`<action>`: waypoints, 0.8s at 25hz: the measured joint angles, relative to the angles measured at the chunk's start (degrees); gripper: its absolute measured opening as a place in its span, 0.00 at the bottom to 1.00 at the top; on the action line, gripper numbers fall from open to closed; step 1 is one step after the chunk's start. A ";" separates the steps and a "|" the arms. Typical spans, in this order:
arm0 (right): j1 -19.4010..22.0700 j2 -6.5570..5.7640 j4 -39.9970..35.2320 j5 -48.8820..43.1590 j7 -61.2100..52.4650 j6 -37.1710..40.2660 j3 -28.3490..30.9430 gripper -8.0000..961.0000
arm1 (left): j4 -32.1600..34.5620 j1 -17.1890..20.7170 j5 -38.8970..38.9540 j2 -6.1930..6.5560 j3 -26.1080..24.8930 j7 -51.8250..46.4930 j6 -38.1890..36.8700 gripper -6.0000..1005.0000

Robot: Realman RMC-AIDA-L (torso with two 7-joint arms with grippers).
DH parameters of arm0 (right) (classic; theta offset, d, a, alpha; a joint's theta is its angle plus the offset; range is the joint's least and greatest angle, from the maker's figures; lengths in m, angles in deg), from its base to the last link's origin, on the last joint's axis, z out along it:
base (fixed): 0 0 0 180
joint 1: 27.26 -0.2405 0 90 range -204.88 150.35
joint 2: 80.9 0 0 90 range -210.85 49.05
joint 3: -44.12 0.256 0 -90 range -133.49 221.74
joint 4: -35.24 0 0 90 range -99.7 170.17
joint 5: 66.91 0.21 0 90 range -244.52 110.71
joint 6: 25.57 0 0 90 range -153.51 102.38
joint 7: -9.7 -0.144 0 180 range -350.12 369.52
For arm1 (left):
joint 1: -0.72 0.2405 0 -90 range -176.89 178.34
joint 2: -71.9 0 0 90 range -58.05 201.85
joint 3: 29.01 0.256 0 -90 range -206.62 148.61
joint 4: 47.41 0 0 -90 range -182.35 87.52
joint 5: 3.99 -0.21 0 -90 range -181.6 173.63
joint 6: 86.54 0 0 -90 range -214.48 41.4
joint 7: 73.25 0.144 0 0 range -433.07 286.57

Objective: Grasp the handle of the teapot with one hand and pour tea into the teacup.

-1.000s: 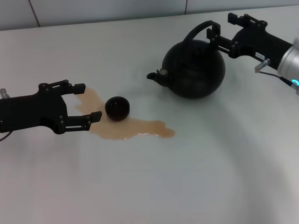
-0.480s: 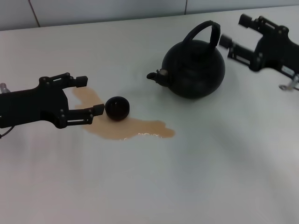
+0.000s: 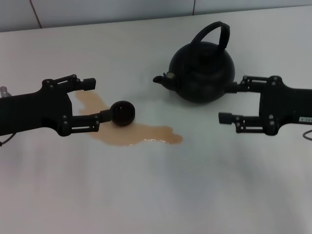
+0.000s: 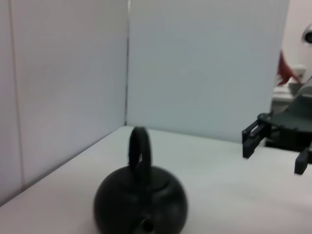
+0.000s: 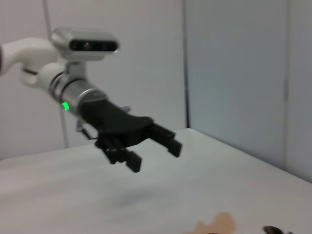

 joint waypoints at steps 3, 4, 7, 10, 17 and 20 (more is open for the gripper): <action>0.32 0.25 -2.04 -0.73 0.03 2.54 0.11 0.75 | 0.61 0.74 1.35 0.06 -0.24 0.02 -2.59 0.86; 0.32 0.25 -2.04 -0.73 0.03 2.54 0.11 0.75 | 0.61 0.74 1.35 0.06 -0.24 0.02 -2.59 0.86; 0.49 0.21 -2.34 -1.00 0.21 3.61 0.75 0.75 | 1.05 1.28 2.03 0.02 -1.10 0.03 -4.25 0.86; 0.55 0.19 -2.36 -1.24 0.92 4.47 1.68 0.75 | 1.06 1.49 2.14 -0.02 -1.69 -0.09 -5.79 0.86; 0.60 0.45 -2.26 -1.69 1.75 5.26 2.25 0.75 | 0.85 1.75 2.20 0.00 -1.73 -0.42 -6.40 0.86; 0.60 0.60 -2.33 -1.75 1.76 5.40 2.08 0.75 | 0.70 1.88 2.22 -0.02 -1.72 -0.43 -6.45 0.86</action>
